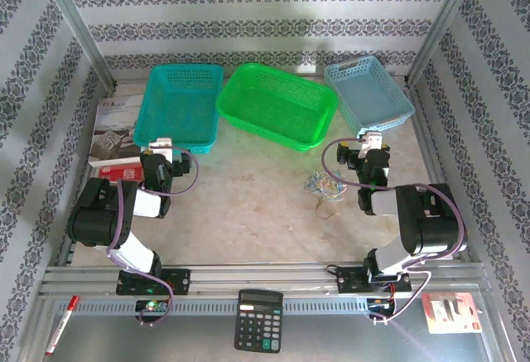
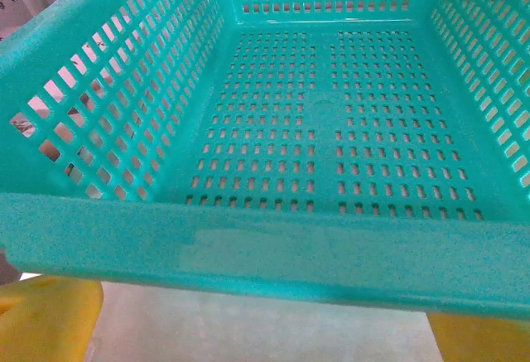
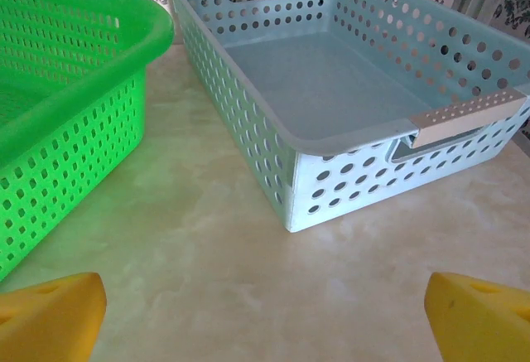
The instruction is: Untangle the cables
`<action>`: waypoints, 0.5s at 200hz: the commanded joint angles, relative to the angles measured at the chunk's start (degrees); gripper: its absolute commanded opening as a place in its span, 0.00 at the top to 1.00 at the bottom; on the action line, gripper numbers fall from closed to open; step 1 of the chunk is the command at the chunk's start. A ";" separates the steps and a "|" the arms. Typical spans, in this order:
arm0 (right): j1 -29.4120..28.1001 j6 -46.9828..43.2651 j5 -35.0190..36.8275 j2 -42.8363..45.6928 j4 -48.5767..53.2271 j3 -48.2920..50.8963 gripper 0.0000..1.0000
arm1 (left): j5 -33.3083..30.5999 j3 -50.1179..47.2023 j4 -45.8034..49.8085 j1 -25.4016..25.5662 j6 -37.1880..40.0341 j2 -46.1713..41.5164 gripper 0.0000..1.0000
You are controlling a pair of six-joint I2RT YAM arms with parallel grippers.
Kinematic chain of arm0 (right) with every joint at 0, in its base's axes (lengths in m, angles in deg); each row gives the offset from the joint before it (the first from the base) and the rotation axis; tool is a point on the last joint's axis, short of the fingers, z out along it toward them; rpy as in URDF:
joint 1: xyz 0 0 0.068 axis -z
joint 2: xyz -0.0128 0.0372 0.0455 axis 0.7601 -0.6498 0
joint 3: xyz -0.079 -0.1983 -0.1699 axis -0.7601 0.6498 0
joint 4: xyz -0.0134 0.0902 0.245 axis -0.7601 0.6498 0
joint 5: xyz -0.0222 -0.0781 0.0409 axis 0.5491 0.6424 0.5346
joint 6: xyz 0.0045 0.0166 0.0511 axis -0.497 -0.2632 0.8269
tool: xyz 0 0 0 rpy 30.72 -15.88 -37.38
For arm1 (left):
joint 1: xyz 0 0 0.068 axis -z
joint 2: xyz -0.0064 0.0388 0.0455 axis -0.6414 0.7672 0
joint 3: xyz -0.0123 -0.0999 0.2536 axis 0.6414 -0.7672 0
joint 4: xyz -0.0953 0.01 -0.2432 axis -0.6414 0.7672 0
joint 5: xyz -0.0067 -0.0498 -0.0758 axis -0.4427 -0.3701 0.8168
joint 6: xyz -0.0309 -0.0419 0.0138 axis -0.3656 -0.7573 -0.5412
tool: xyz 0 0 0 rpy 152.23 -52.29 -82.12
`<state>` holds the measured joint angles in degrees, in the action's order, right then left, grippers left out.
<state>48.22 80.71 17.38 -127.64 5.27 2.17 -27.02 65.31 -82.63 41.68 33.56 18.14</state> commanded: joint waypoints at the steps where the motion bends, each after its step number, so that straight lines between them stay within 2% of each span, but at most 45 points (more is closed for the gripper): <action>1: -0.06 0.08 -2.42 -0.19 -0.37 -1.08 0.02 | -1.34 1.06 0.10 -0.29 -0.78 -0.54 0.00; 100: 0.37 0.35 -3.09 -0.12 -0.12 -1.17 0.02 | -1.99 1.06 0.02 -0.29 -1.11 -0.54 0.00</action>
<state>48.22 80.69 15.57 -127.64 5.36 2.17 -27.04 65.31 -82.63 41.68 33.56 18.14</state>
